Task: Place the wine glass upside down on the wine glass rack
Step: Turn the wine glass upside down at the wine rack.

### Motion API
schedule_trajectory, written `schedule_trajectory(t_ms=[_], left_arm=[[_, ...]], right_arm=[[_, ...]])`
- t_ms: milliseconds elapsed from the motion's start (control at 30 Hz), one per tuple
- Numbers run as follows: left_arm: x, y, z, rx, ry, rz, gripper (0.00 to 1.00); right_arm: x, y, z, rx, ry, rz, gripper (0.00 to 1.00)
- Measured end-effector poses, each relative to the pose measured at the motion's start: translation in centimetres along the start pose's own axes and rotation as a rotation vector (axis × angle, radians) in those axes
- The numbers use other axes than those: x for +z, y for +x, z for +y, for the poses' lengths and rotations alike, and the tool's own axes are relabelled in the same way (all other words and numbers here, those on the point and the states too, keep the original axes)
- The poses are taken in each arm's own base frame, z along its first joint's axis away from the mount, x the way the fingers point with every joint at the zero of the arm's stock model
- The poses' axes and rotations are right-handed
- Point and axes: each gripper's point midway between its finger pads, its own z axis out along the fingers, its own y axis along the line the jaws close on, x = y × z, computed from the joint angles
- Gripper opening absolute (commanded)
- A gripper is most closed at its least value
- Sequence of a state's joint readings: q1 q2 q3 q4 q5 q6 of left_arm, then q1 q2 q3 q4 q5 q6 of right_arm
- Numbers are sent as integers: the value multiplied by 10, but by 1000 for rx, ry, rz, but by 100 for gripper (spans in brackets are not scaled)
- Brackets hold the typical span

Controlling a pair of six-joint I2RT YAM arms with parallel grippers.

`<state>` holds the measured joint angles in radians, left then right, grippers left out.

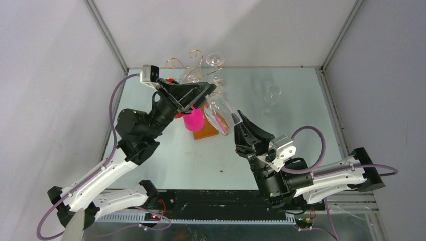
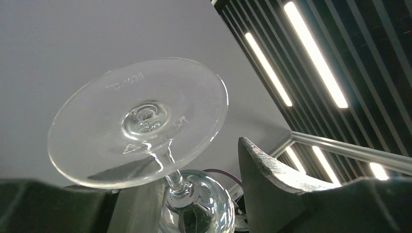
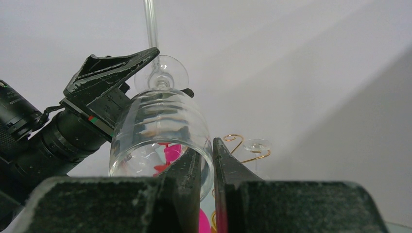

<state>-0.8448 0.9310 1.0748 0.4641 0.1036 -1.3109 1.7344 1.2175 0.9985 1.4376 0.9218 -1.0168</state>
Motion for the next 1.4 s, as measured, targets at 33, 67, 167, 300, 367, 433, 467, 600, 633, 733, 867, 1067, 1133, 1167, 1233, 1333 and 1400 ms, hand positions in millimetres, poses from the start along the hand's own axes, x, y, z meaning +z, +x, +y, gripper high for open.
schedule_trajectory(t_ms=[33,67,167,300,367,433,467,600,633,733,867,1067,1133,1167,1233,1333,1400], left_arm=[[0,0,0,0,0,0,56],[-1,0,-1,0,0,-2,56],[-1,-1,0,0,-3,-4,55],[-3,0,3,-1,-10,-5,63],[-3,1,3,-2,-9,-3,66],[-3,1,2,-3,-6,-1,65],[-3,2,2,-4,-4,0,64],[-3,3,2,-6,-1,2,56],[-3,3,2,-6,-3,2,54],[-3,3,7,-7,-13,-2,44],[-3,3,10,-8,-23,-7,32],[-4,3,19,-25,-44,-21,11],[-5,3,21,-40,-48,-25,6],[-5,3,21,-41,-49,-25,2],[-5,3,21,-41,-49,-25,0],[-5,3,21,-41,-49,-26,0],[-5,3,21,-41,-50,-26,0]], right_arm=[[0,0,0,1,0,-1,0],[1,0,-1,0,2,-1,0],[1,0,-1,2,4,-2,0],[2,1,-2,1,9,1,0],[3,2,-5,0,16,0,0],[3,2,-6,2,22,1,0],[4,2,-7,4,25,1,0],[4,0,-9,9,27,-1,0],[4,0,-9,9,27,-1,0],[4,1,-9,8,28,0,0],[4,0,-8,8,24,-5,0],[1,2,-7,-1,11,-8,0],[-1,5,-8,-4,8,-6,0],[-1,5,-9,-3,7,-6,1],[-2,5,-10,-3,6,-7,6],[-2,4,-10,-2,5,-9,21],[-2,5,-10,-4,5,-8,35]])
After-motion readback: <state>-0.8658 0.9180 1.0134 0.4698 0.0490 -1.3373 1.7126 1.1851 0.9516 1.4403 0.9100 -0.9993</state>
